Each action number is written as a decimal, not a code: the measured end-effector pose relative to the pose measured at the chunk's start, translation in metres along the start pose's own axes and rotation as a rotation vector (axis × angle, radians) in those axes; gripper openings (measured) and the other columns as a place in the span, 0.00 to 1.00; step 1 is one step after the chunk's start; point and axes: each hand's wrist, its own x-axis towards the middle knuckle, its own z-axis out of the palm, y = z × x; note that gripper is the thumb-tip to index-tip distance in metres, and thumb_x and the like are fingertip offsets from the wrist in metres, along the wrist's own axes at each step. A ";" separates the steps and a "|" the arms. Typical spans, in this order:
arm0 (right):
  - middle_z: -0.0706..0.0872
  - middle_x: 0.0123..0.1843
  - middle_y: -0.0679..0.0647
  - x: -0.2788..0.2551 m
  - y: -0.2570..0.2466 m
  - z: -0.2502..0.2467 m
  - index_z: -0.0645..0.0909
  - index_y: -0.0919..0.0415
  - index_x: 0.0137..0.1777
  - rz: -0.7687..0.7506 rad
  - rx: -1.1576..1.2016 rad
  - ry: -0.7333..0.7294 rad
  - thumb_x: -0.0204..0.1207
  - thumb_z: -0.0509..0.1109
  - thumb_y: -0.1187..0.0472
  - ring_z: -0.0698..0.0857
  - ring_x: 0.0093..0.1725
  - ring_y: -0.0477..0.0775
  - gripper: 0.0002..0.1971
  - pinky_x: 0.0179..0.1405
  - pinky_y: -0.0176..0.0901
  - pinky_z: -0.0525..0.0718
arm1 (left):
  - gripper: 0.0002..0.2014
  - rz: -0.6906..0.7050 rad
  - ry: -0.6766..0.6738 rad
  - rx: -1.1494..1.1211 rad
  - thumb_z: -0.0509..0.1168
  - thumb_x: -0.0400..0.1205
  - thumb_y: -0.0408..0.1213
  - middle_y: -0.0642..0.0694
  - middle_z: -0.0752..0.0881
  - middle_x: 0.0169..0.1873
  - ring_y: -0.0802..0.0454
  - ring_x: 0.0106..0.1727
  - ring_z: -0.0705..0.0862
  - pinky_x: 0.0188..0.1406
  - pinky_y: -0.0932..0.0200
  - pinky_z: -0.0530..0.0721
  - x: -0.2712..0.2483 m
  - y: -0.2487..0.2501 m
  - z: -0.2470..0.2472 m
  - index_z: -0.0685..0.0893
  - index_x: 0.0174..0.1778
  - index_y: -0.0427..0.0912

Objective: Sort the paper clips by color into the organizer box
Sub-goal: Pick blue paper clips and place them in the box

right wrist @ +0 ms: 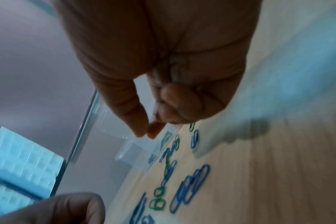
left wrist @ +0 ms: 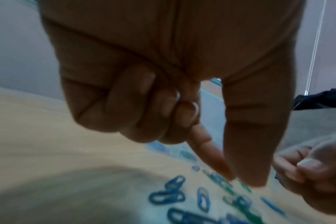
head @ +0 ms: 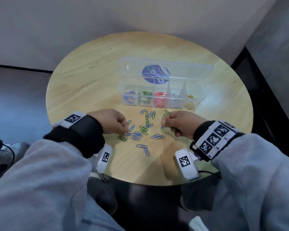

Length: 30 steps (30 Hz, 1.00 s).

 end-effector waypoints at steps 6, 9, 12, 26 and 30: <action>0.72 0.30 0.43 0.003 -0.026 0.027 0.81 0.51 0.43 -0.182 -0.664 0.031 0.70 0.75 0.59 0.73 0.32 0.44 0.06 0.29 0.35 0.68 | 0.04 -0.025 0.011 0.233 0.71 0.70 0.41 0.57 0.77 0.27 0.54 0.34 0.77 0.36 0.64 0.72 0.001 0.002 0.017 0.82 0.36 0.55; 0.75 0.37 0.43 0.011 -0.034 0.041 0.80 0.50 0.46 -0.208 -0.829 0.059 0.68 0.76 0.57 0.77 0.44 0.49 0.09 0.39 0.40 0.75 | 0.06 -0.014 0.017 0.314 0.68 0.71 0.38 0.57 0.78 0.27 0.56 0.33 0.77 0.28 0.67 0.70 0.003 0.005 0.023 0.78 0.30 0.52; 0.76 0.42 0.46 0.016 -0.037 0.048 0.79 0.50 0.50 -0.221 -0.928 0.045 0.68 0.75 0.57 0.77 0.46 0.51 0.12 0.42 0.39 0.74 | 0.05 -0.020 0.023 0.358 0.66 0.70 0.37 0.55 0.79 0.26 0.57 0.31 0.76 0.24 0.68 0.68 0.005 0.005 0.022 0.78 0.29 0.50; 0.79 0.29 0.50 0.009 -0.033 0.051 0.83 0.57 0.37 -0.164 -1.013 -0.074 0.69 0.69 0.66 0.79 0.36 0.52 0.04 0.28 0.34 0.74 | 0.08 0.000 -0.028 -0.534 0.67 0.74 0.32 0.47 0.79 0.28 0.56 0.26 0.74 0.21 0.69 0.71 0.004 0.007 -0.009 0.77 0.30 0.44; 0.82 0.31 0.50 0.003 -0.025 0.040 0.83 0.55 0.33 -0.155 -0.922 -0.116 0.68 0.74 0.63 0.78 0.33 0.48 0.05 0.35 0.36 0.77 | 0.15 0.015 0.016 -0.891 0.56 0.81 0.24 0.45 0.81 0.27 0.60 0.18 0.77 0.16 0.71 0.71 0.007 0.015 -0.013 0.74 0.29 0.40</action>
